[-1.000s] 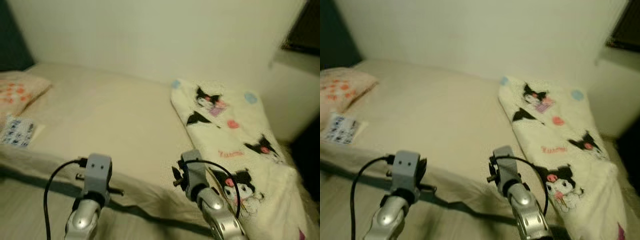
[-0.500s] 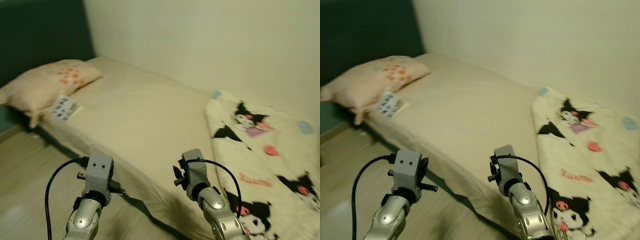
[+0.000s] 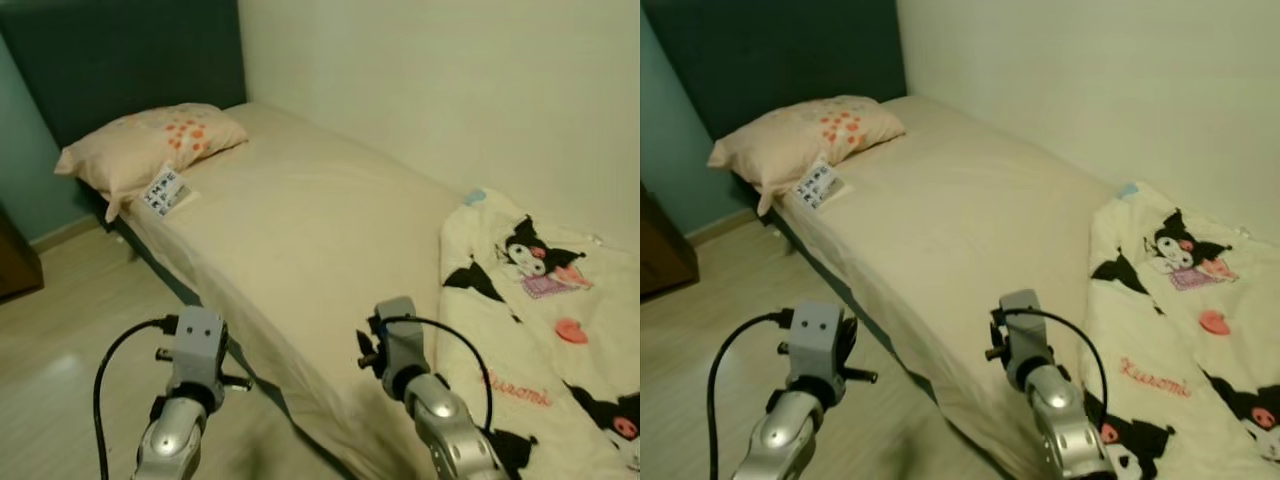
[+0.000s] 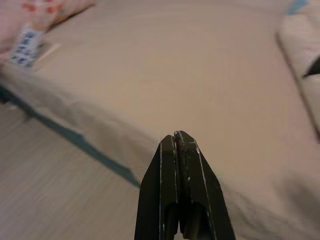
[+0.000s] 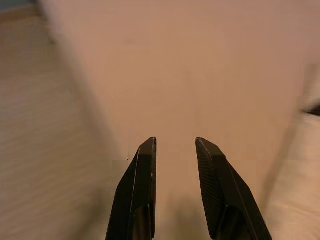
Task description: Clean up the room
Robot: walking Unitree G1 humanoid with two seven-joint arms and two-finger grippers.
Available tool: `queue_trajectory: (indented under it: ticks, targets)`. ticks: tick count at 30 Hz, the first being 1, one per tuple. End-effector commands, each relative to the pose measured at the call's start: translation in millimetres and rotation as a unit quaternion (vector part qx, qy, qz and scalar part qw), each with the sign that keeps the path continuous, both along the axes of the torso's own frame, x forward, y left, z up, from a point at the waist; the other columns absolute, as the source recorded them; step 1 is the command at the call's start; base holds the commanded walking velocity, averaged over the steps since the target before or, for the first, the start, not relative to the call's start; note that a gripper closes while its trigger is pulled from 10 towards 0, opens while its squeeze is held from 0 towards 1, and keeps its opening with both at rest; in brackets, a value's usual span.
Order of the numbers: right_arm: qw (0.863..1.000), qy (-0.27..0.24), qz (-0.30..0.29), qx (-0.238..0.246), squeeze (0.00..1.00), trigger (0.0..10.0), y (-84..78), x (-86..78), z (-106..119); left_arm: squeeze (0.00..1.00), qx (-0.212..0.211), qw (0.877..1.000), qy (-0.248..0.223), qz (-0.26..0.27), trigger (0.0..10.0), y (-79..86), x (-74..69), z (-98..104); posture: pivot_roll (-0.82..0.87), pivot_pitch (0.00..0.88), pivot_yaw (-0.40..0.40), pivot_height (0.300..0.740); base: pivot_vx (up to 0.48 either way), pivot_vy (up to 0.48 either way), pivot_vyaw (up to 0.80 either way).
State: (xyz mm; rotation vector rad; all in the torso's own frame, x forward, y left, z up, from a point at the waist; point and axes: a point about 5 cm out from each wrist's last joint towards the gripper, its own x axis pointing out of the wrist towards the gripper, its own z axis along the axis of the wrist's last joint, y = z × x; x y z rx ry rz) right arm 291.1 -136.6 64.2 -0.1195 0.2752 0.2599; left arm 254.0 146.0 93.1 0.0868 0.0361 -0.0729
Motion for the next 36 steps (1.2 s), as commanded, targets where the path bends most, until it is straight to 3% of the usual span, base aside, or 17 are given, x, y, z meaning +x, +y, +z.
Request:
queue_trajectory:
  ticks: [1,14,36]
  targets:
    - [1.000,0.009,0.004,0.011,0.00,10.0,5.5,-2.9,-3.4,0.00,-0.002,1.000,0.015,0.004,10.0,3.1,-1.3,-5.9,-0.03,0.093,-0.073,0.717,0.000,0.480,0.00]
    - [1.000,0.007,-0.004,0.019,0.00,10.0,6.6,-3.5,-3.4,0.00,0.011,1.000,0.015,-0.005,10.0,1.1,-1.3,-6.7,-0.03,0.083,-0.068,0.717,0.000,0.053,0.00]
    - [0.999,0.002,-0.031,0.030,0.00,10.0,0.3,-3.6,-1.6,0.00,0.009,1.000,0.008,-0.009,10.0,0.9,1.1,-4.0,-0.03,0.097,-0.052,0.717,0.000,0.000,-0.80]
